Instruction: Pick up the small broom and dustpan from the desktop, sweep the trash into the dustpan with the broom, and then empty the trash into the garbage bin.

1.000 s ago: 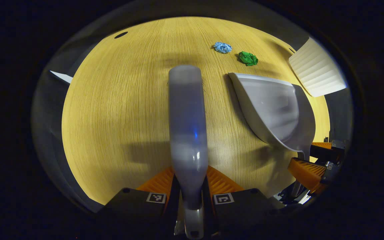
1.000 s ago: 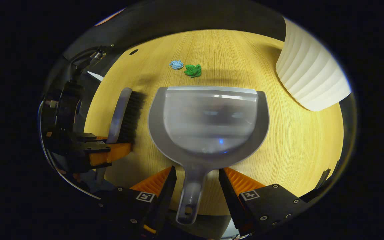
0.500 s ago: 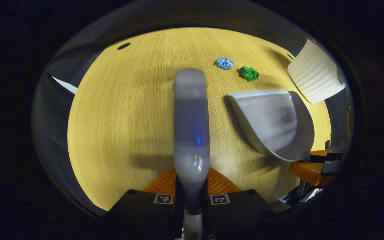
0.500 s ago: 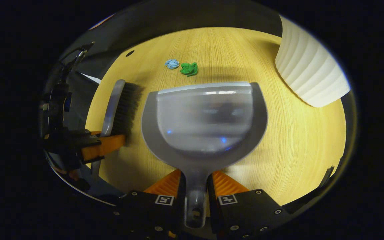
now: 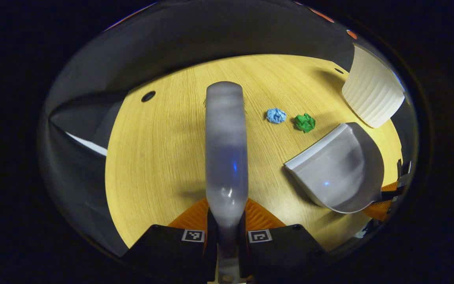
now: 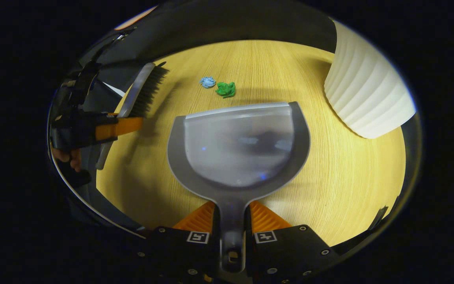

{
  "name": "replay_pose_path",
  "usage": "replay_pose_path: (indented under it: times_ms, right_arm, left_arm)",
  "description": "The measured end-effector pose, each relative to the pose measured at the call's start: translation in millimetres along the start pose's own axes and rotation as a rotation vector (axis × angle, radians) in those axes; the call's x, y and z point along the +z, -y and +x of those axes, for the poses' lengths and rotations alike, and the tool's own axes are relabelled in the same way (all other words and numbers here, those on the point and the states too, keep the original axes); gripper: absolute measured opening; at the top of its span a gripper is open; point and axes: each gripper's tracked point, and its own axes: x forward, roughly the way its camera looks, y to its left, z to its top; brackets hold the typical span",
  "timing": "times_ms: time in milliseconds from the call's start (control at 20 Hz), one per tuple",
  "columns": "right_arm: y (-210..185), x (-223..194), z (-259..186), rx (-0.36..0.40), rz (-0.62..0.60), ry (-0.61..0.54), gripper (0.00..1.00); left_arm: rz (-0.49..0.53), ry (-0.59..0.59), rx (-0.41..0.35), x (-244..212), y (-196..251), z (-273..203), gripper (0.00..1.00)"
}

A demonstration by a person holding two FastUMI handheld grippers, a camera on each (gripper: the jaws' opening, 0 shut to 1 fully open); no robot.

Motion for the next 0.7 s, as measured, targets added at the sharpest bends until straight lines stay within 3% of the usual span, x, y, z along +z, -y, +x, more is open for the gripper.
replay_pose_path:
  times_ms: [200,450,700]
  right_arm:
    - [10,0,-24,-0.004,-0.018,0.014,0.27]
    - [11,-1,-8,-0.032,-0.061,-0.022,0.27]
    - [11,5,-5,-0.017,-0.058,-0.044,0.27]
  left_arm:
    - [0.101,0.076,0.037,36,-14,6,0.26]
    - [0.224,0.131,0.073,75,-24,22,0.26]
    - [0.369,0.143,0.034,96,-10,47,0.26]
